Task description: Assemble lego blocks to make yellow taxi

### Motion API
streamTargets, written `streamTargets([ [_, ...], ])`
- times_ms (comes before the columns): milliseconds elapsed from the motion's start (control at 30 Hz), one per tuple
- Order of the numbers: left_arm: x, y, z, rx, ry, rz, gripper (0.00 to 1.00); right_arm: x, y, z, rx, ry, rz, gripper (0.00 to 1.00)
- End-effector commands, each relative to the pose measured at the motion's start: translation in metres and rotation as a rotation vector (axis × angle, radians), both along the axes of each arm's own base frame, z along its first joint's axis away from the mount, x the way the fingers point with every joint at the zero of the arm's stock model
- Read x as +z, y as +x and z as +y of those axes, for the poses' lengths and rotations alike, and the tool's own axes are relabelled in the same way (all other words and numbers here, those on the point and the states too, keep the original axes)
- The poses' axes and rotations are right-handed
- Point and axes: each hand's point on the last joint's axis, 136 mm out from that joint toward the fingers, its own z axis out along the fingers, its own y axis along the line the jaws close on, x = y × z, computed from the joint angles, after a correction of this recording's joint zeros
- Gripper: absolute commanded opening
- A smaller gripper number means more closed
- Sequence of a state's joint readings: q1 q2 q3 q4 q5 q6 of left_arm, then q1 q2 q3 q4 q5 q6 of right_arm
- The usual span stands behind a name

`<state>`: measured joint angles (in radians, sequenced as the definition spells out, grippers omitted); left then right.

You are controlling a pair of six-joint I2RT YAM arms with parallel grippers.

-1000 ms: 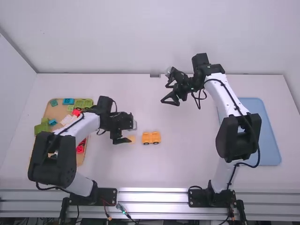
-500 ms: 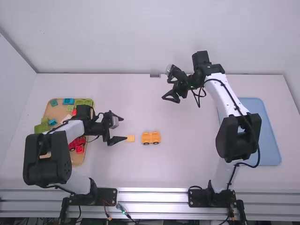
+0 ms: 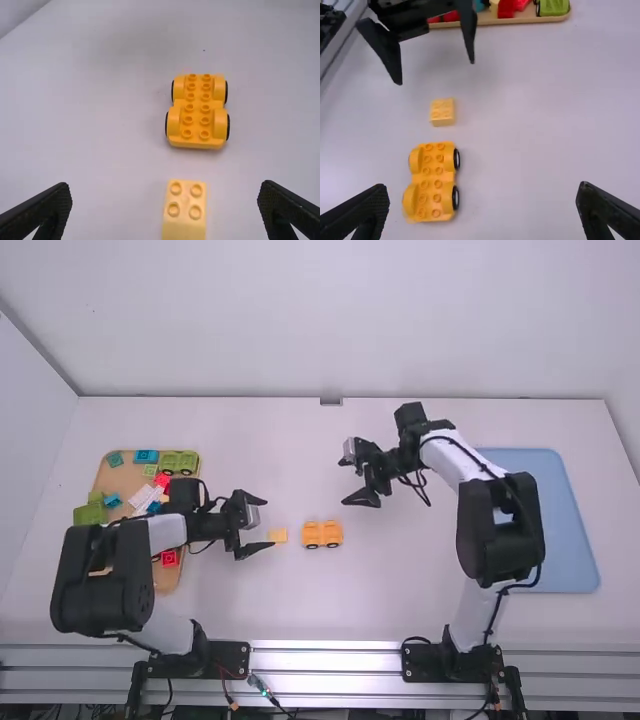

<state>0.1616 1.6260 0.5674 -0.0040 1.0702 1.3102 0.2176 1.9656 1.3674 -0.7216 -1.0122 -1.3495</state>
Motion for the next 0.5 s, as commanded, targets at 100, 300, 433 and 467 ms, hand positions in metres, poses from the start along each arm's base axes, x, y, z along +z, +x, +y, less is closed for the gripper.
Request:
streamTargets([
  [100,-0.028,0.002,0.000,0.011,-0.004,0.077,0.99,-0.018,-0.020,0.010,0.015,0.135,0.045,0.99],
  [300,-0.047,0.007,-0.005,-0.050,-0.041,0.090,0.99,-0.029,-0.025,0.010,-0.020,0.170,0.088,0.99],
  [433,-0.063,0.006,-0.007,-0.061,0.003,0.118,0.92,-0.034,-0.025,0.010,-0.039,0.171,0.101,0.99],
  [467,-0.066,0.006,-0.008,-0.065,0.011,0.121,0.88,-0.034,-0.025,0.011,-0.040,0.173,0.099,0.99],
])
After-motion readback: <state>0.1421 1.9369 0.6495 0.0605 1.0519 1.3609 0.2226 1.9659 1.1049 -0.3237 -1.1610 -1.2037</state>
